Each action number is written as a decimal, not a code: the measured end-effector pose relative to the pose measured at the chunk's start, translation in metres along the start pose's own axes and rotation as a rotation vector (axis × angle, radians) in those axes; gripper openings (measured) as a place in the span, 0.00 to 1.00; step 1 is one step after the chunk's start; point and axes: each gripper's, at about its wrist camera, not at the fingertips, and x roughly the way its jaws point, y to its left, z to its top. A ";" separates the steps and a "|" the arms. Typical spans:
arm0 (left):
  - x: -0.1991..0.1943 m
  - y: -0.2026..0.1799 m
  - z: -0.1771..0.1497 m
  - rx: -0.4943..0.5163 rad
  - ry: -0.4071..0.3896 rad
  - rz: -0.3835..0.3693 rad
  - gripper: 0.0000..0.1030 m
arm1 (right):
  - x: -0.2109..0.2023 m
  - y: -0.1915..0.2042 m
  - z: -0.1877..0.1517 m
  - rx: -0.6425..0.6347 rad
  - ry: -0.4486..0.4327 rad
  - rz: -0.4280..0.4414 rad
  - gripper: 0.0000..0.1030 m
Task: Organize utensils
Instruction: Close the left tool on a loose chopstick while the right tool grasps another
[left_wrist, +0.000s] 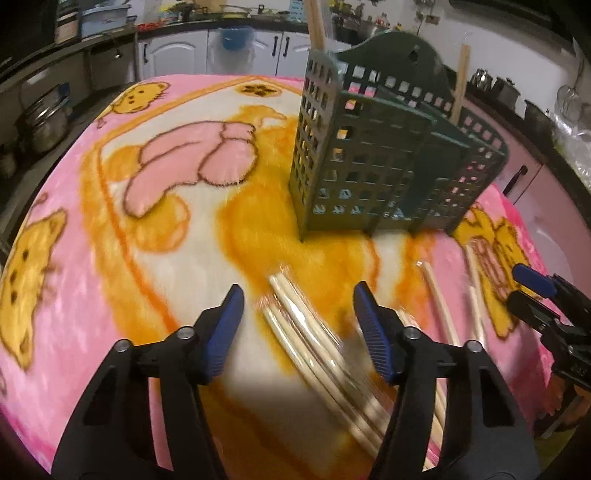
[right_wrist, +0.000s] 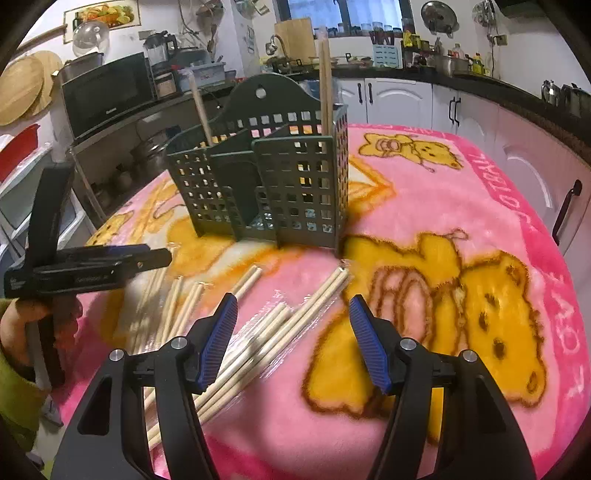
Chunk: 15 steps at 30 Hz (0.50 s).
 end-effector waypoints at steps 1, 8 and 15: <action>0.004 0.002 0.003 -0.005 0.010 0.005 0.49 | 0.002 -0.002 0.001 0.004 0.007 -0.002 0.59; 0.018 0.003 0.010 0.019 0.041 0.018 0.36 | 0.024 -0.027 0.013 0.096 0.087 0.004 0.58; 0.023 -0.004 0.018 0.051 0.049 0.021 0.12 | 0.057 -0.044 0.025 0.222 0.176 0.085 0.37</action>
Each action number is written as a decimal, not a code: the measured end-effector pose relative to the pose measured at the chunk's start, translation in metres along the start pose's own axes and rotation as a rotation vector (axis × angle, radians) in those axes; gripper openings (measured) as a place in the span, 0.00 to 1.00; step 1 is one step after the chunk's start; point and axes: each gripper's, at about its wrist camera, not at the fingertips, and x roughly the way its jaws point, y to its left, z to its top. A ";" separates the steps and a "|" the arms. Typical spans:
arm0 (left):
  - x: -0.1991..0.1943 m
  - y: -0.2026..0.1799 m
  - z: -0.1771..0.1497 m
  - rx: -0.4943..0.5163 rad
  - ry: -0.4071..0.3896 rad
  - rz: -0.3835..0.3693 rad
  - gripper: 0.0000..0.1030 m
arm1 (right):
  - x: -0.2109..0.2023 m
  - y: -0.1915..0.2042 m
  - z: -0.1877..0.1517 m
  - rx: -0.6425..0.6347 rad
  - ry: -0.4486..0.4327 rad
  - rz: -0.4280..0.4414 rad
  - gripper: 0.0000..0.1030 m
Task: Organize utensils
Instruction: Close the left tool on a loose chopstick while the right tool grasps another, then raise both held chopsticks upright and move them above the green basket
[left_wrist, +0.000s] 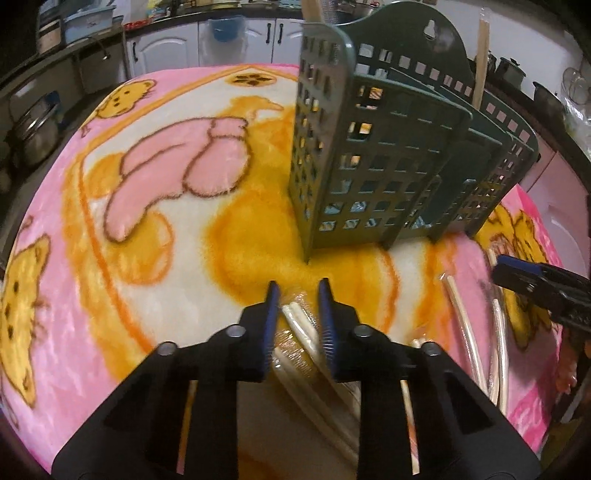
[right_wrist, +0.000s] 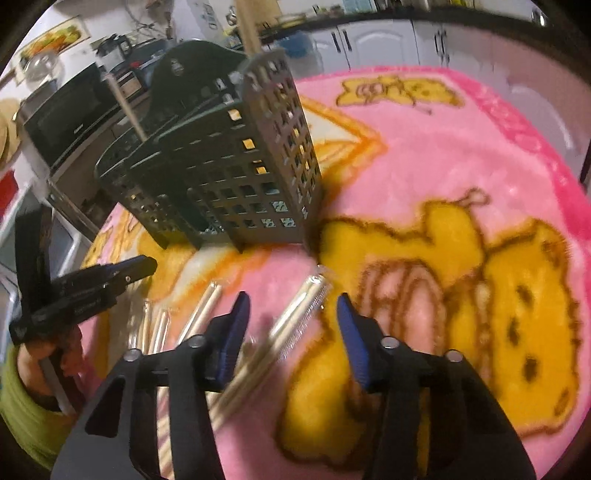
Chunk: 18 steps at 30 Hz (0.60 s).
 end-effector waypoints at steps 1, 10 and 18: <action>0.000 -0.002 0.001 0.003 0.000 -0.004 0.11 | 0.002 -0.001 0.002 0.008 0.003 0.002 0.36; -0.010 -0.011 0.006 -0.004 -0.039 -0.045 0.04 | 0.006 -0.008 0.012 0.029 -0.011 -0.008 0.07; -0.041 -0.016 0.015 -0.013 -0.118 -0.084 0.03 | -0.022 -0.006 0.012 0.030 -0.092 0.056 0.06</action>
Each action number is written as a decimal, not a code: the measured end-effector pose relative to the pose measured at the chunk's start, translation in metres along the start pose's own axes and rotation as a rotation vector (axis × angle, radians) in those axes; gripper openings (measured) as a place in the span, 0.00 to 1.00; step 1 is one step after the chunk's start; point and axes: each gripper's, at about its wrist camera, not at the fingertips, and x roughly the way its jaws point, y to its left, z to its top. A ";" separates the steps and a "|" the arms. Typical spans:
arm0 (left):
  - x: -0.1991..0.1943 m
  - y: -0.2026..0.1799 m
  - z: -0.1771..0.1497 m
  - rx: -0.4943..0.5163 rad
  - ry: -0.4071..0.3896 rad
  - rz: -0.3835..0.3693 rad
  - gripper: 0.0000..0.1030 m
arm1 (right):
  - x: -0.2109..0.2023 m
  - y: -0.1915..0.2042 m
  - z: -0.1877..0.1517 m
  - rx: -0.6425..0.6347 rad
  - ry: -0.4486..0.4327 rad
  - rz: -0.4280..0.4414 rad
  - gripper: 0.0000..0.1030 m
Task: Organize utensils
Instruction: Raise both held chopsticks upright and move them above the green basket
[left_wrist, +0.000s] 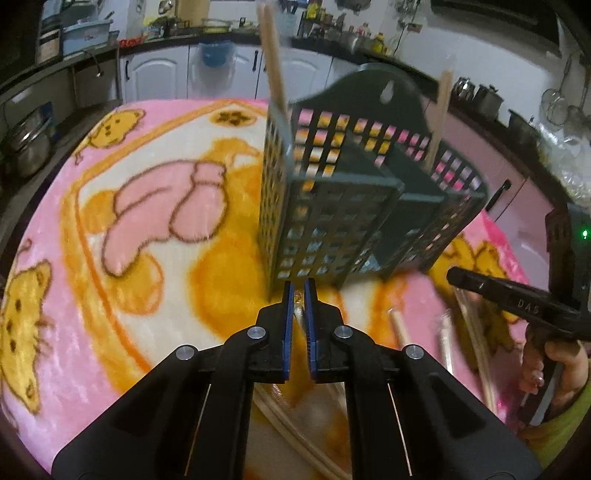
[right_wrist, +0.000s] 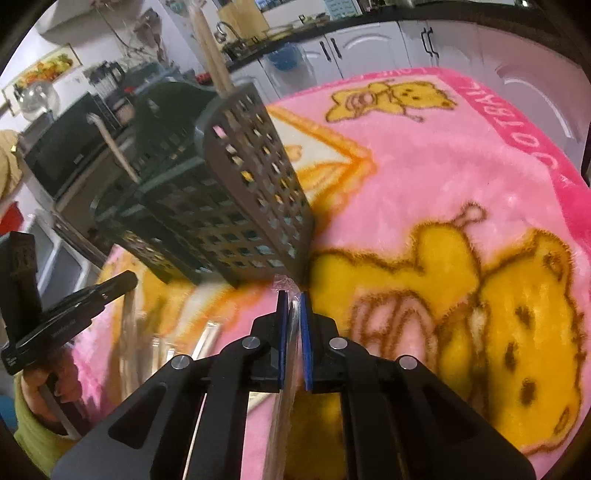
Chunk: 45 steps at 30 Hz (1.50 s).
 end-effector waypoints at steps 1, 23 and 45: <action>-0.006 -0.002 0.002 0.002 -0.014 -0.005 0.03 | -0.005 0.002 0.001 -0.006 -0.011 0.007 0.06; -0.097 -0.039 0.035 0.053 -0.241 -0.071 0.00 | -0.107 0.075 0.012 -0.205 -0.277 0.093 0.06; -0.137 -0.071 0.071 0.098 -0.360 -0.135 0.00 | -0.166 0.085 0.019 -0.235 -0.493 0.046 0.06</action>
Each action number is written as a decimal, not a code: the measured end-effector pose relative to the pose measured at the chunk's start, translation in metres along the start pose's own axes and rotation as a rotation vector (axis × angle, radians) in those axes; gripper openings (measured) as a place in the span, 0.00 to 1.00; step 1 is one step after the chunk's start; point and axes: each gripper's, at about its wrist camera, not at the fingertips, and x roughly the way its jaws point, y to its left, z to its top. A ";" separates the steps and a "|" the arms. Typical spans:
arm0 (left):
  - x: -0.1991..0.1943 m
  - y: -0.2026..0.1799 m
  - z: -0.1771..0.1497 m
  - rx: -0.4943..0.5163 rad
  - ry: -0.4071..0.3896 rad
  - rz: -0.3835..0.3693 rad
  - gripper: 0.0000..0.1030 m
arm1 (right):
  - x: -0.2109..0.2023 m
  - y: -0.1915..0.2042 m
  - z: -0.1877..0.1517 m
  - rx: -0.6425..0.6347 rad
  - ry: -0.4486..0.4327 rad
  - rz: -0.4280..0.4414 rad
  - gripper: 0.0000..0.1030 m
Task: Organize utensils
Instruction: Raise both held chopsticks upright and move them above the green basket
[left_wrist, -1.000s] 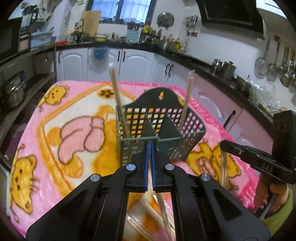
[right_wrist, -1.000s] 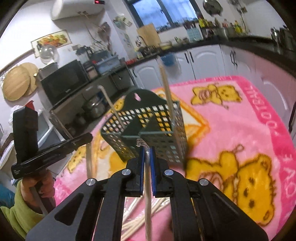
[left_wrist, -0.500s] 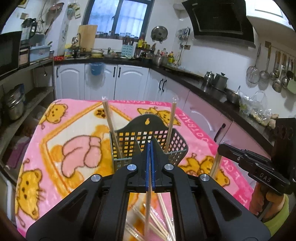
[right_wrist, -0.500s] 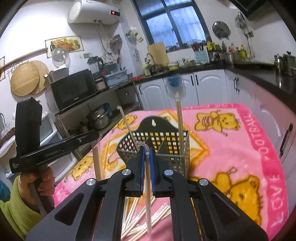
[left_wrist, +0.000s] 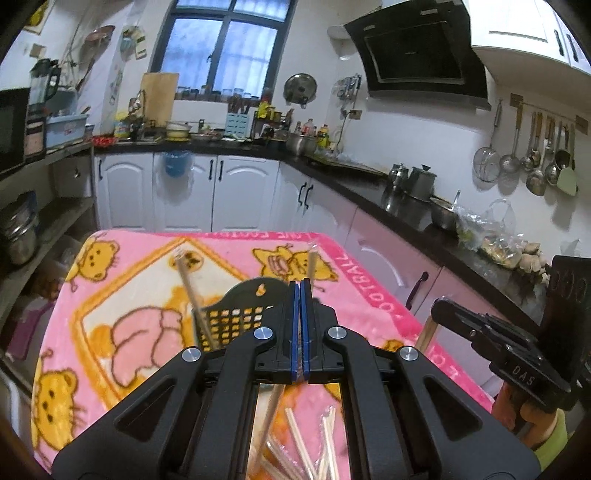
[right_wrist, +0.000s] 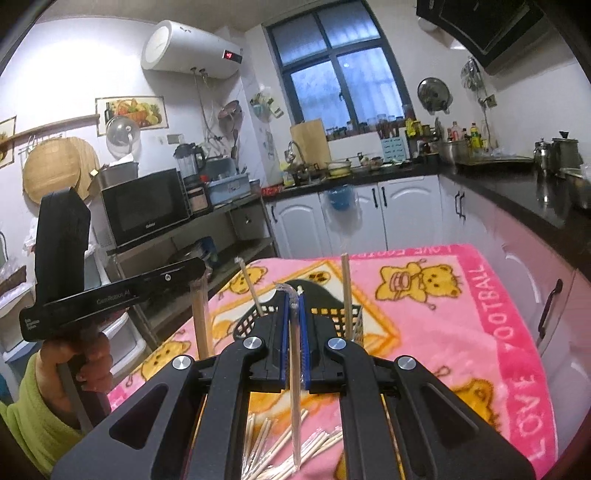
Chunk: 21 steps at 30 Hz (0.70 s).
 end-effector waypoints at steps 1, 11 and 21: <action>0.001 -0.003 0.003 0.005 -0.002 -0.005 0.00 | -0.002 -0.002 0.001 0.002 -0.005 -0.002 0.06; 0.006 -0.030 0.028 0.044 -0.040 -0.041 0.00 | -0.014 -0.013 0.017 0.000 -0.060 -0.022 0.06; 0.008 -0.036 0.059 0.042 -0.110 -0.036 0.00 | -0.019 -0.015 0.043 -0.017 -0.123 -0.021 0.06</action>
